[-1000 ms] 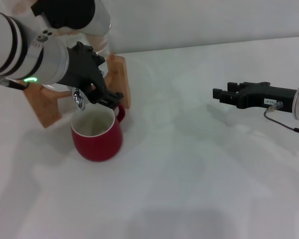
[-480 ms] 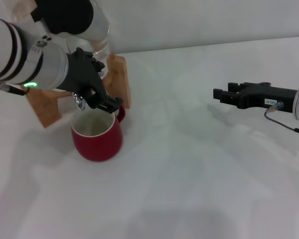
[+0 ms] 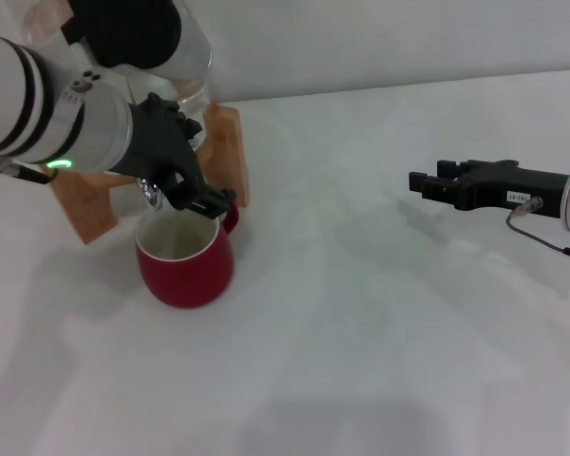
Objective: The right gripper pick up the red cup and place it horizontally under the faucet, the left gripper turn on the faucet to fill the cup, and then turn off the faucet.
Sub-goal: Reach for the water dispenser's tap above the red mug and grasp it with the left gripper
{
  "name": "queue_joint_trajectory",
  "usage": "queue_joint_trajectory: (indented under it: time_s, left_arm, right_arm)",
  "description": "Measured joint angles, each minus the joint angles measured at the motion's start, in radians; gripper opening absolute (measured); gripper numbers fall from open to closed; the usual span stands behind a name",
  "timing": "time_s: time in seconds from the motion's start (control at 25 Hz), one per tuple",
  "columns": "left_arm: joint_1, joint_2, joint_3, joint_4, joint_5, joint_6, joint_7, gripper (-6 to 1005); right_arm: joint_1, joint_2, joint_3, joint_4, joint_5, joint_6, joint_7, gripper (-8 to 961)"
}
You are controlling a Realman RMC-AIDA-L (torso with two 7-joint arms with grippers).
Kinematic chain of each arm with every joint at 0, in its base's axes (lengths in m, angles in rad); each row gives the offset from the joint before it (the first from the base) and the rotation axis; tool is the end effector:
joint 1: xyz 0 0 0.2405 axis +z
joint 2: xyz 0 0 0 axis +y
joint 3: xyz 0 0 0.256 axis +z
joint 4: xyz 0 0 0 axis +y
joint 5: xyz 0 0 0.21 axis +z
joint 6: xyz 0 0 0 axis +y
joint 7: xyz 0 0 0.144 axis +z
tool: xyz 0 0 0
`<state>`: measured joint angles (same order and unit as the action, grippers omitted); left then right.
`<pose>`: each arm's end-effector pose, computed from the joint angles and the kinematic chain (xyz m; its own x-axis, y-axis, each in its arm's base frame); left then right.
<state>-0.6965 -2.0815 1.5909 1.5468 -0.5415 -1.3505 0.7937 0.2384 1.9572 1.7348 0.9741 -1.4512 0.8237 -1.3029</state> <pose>-0.0748 0.3715 -0.0137 0.9670 0.0846 -0.2405 -0.0376 -0.8858 -0.4625 0.2895 0.3537 0.0265 0.6002 -0.5019 -0.6228 -0.7910 -0.4879 -0.3691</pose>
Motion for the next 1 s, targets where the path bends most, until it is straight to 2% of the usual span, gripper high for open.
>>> queue_joint_trajectory:
  time_s: [1.0]
  left_arm:
    - [0.012,-0.002,0.015,0.067,-0.011,-0.065,-0.010,886]
  right_arm:
    - [-0.001,-0.005,0.000,-0.006,-0.003,0.005,0.004,549]
